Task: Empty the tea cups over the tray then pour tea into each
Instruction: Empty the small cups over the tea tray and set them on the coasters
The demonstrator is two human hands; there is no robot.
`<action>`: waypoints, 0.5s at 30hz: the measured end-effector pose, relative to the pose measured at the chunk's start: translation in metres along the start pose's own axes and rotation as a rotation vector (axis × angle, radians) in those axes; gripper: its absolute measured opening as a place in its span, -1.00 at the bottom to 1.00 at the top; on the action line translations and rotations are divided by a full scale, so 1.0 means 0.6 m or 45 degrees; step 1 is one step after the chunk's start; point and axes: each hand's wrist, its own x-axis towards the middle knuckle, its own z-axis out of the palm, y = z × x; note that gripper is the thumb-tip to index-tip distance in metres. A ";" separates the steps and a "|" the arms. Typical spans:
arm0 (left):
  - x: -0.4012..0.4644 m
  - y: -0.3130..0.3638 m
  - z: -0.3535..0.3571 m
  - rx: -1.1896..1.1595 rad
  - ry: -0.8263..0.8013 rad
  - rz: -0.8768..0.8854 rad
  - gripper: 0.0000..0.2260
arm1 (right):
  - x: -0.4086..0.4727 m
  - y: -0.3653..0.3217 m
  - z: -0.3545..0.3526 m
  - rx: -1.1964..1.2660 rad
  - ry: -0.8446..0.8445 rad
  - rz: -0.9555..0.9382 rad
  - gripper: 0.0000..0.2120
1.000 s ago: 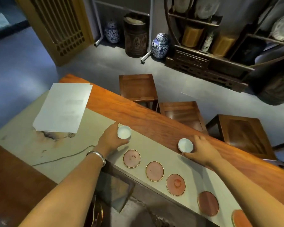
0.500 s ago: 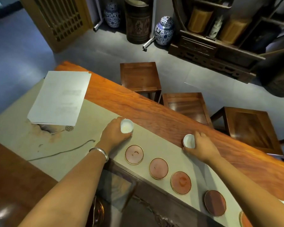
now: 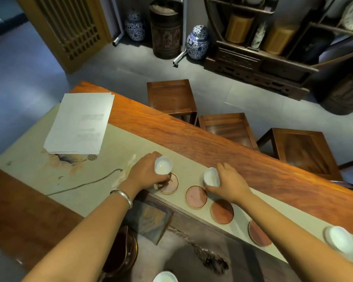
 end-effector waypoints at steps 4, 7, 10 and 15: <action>-0.025 0.016 0.010 0.067 -0.106 0.075 -0.41 | -0.025 -0.027 0.025 0.037 -0.046 -0.041 -0.34; -0.041 0.019 0.021 0.061 -0.105 0.108 -0.41 | -0.038 -0.040 0.043 0.028 -0.056 -0.055 -0.36; -0.050 0.016 0.030 0.051 -0.097 0.106 -0.44 | -0.044 -0.049 0.058 0.055 -0.030 -0.072 -0.38; -0.053 0.008 0.039 0.080 -0.127 0.105 -0.43 | -0.042 -0.053 0.074 0.081 -0.010 -0.074 -0.40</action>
